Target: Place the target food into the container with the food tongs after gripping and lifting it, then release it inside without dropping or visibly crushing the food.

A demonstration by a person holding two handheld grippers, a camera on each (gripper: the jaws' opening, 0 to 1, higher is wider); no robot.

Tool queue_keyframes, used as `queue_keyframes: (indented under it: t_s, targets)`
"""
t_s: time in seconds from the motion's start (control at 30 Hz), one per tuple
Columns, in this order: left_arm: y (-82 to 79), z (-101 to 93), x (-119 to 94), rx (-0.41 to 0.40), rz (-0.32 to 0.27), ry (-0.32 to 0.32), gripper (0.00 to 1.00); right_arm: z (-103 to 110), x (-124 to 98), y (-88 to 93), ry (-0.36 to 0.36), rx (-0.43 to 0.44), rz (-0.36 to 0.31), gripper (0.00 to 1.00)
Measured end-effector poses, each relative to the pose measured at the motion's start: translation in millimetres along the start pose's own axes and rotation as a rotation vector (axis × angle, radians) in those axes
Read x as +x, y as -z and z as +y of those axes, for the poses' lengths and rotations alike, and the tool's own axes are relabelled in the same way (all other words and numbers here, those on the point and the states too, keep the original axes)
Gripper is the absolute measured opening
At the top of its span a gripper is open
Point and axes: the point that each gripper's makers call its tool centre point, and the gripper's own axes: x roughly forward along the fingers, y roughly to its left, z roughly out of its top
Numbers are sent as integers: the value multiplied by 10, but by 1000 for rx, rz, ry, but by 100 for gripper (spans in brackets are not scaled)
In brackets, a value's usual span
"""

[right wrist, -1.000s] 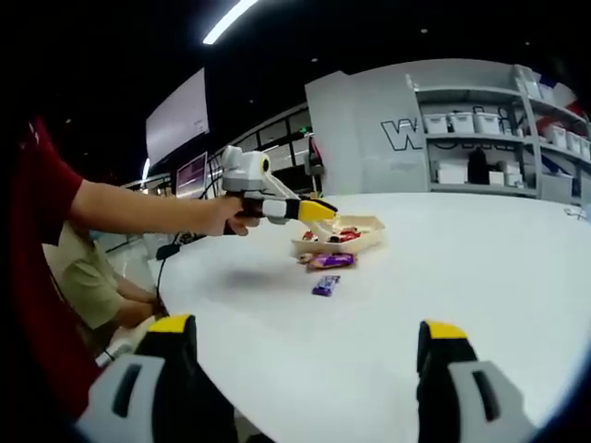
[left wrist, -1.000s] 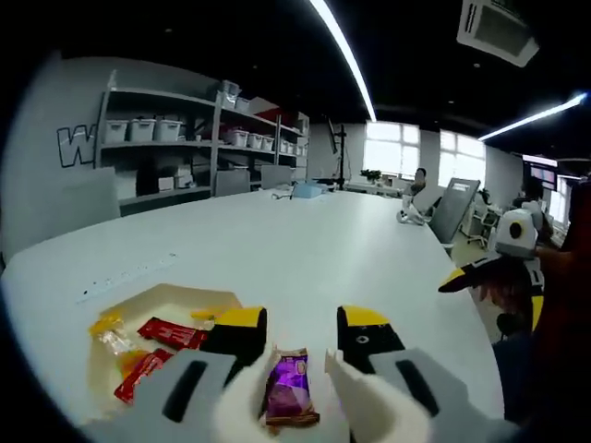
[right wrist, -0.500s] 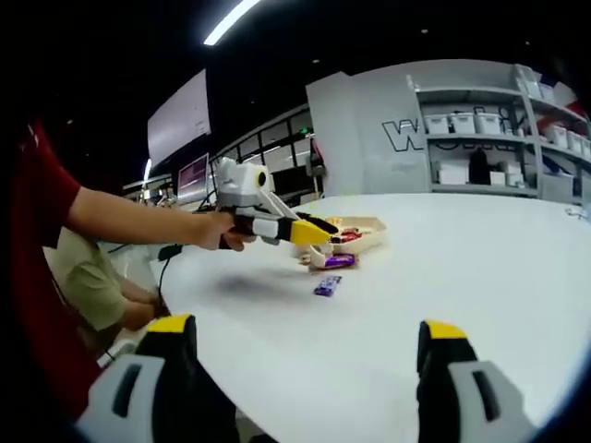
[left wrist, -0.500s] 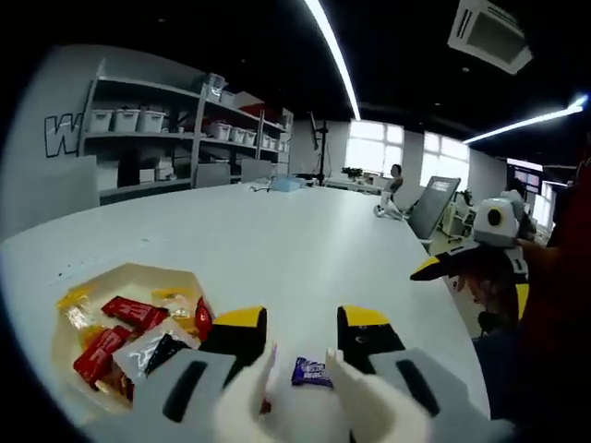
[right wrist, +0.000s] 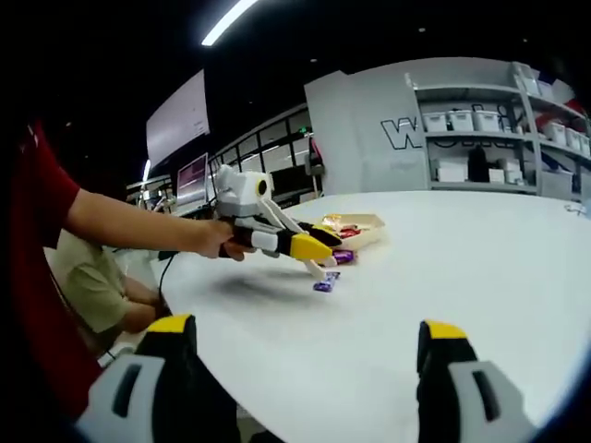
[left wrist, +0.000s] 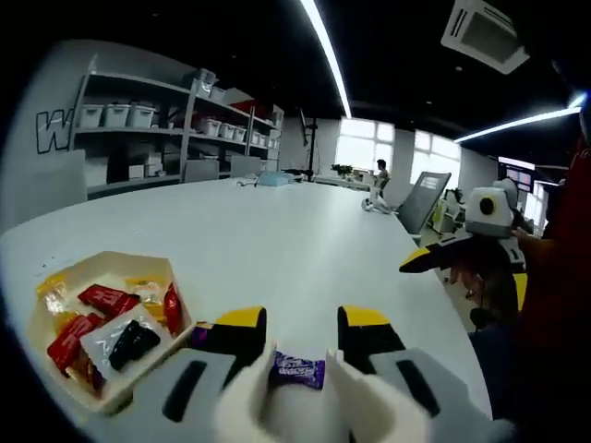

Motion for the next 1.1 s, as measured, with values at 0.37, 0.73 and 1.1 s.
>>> queue_keyframes:
  t_s: [0.37,0.73,1.1]
  targets:
    - [48,33,15,5,-2,-12,30,-25,-17,3,8,6,-1,99]
    - [-21,31,6,2,-20,-17,30,-29,-21,24,9,8,2,99]
    - [85,99,41,-11,7,-31,28,-54,-47,35,15,12,3,99]
